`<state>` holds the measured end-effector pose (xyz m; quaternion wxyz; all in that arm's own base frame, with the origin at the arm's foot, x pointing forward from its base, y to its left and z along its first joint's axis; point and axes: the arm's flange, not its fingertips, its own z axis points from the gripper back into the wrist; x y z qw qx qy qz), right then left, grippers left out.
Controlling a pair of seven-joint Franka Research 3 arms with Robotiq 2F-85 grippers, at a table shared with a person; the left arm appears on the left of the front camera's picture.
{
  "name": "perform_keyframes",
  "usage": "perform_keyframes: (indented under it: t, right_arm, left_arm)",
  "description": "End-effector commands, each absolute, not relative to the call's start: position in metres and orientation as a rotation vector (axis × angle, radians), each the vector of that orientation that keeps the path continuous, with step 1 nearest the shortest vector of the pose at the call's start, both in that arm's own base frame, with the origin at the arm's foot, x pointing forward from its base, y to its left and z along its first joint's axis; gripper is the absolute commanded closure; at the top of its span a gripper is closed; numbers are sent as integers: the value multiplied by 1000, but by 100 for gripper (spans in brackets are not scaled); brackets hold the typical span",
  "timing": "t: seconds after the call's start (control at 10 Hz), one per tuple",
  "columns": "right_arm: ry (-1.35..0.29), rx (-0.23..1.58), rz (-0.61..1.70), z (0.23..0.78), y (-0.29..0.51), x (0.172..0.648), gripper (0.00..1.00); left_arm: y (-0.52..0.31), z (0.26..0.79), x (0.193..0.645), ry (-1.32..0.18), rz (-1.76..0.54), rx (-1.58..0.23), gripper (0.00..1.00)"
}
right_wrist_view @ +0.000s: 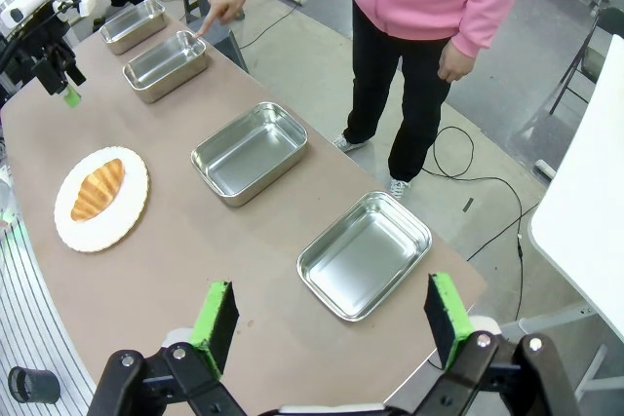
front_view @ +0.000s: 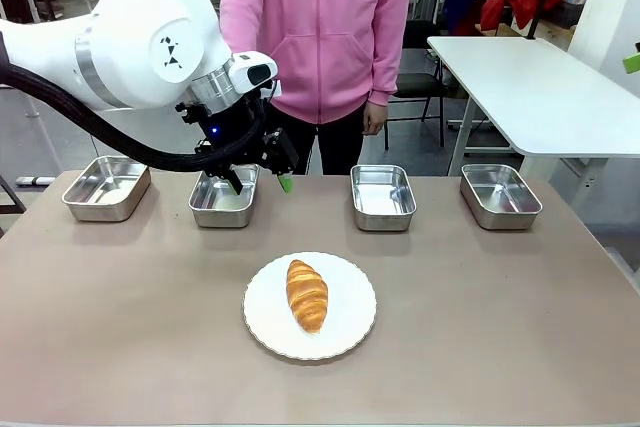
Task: Place the bread in the container.
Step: Place the Butter Roll into the Airtight Container indicated by the human.
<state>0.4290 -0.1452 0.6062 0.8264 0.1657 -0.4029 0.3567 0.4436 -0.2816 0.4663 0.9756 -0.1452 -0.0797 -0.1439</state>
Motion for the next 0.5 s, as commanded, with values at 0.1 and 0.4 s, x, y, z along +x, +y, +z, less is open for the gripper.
perform_keyframes:
  t: [0.1, 0.4]
  right_arm:
    - [-861, 352, 760, 607, -145, 429, 0]
    - [-861, 352, 760, 607, -145, 429, 0]
  left_arm:
    - [-302, 453, 433, -147, -260, -287, 0]
    - [-354, 414, 428, -117, -192, -236, 0]
